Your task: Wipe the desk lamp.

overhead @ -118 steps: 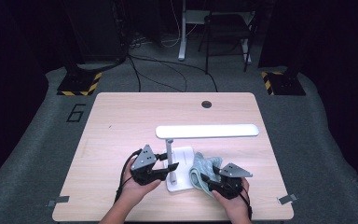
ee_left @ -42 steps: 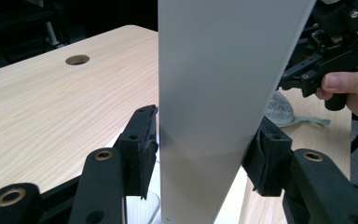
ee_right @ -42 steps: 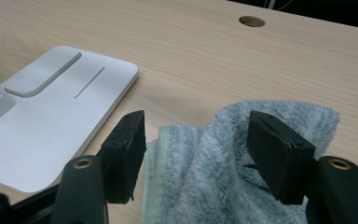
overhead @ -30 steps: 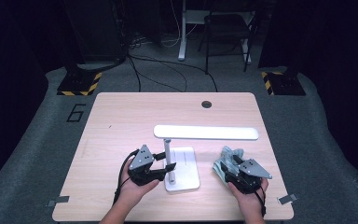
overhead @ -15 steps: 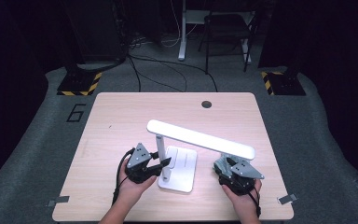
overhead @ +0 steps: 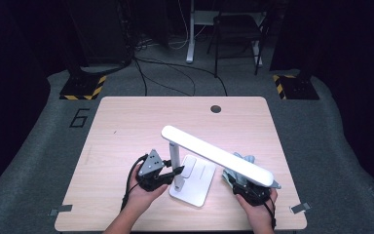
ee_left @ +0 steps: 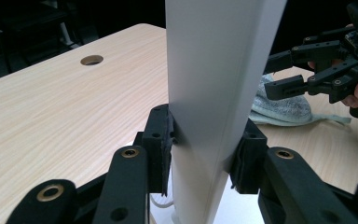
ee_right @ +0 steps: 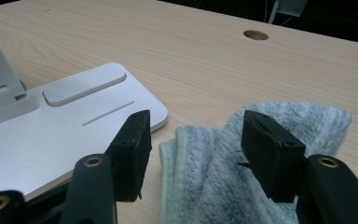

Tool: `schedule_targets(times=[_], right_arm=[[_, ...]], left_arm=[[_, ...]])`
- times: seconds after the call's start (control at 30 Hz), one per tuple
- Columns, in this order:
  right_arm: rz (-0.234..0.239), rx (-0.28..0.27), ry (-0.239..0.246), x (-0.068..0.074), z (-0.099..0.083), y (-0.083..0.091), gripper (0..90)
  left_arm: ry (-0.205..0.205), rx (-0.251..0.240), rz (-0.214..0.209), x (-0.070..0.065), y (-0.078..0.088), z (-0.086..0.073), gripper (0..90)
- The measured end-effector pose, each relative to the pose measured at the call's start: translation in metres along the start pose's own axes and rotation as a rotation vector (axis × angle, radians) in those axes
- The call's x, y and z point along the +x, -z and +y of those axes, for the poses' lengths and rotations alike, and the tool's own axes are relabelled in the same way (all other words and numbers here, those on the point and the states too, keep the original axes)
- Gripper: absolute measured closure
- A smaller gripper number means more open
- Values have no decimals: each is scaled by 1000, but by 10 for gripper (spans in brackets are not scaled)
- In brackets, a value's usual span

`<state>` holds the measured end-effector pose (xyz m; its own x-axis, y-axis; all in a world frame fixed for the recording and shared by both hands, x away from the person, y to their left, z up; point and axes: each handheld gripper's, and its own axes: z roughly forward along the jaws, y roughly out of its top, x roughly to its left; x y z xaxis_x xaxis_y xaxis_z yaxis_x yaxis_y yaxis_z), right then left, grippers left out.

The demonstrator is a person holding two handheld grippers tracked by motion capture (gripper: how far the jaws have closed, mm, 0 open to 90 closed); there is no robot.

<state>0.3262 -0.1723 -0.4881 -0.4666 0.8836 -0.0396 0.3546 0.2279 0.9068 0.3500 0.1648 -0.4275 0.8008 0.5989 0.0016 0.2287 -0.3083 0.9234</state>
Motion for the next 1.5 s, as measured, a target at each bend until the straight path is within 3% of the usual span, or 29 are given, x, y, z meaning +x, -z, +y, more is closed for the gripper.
schedule_targets(times=[0.17,0.23,0.5,0.57,0.63,0.7,0.77,0.93,1.07,1.13,1.23,1.3,1.5], right_arm=[[-2,13,4,-2,-2,3,423],[-8,9,-12,-1,-3,3,423],[6,-3,3,4,-2,6,423],[16,-2,12,6,-2,5,423],[20,1,23,7,-1,4,423],[25,10,29,9,-1,4,422],[35,7,30,10,-1,2,425],[82,12,44,16,0,1,447],[140,43,93,27,0,-4,462],[157,51,119,30,0,-7,463],[166,64,121,31,-1,-9,462],[170,67,95,31,-2,-9,459],[200,108,77,35,-3,-14,460]], left_arm=[[10,0,-5,4,-2,1,708],[17,-4,-31,7,-3,2,753],[-4,-8,-81,12,-6,4,760],[15,-19,-58,15,-5,3,721],[29,-31,-27,18,-2,3,607],[24,-33,-10,17,1,2,602],[19,-35,10,16,4,2,603],[53,-35,-24,18,12,1,632],[60,-31,-31,19,19,-1,661],[46,-14,-43,17,20,-1,724],[31,-13,-30,15,20,1,757],[36,-20,-25,16,19,0,757],[55,-35,30,23,20,-2,707]])
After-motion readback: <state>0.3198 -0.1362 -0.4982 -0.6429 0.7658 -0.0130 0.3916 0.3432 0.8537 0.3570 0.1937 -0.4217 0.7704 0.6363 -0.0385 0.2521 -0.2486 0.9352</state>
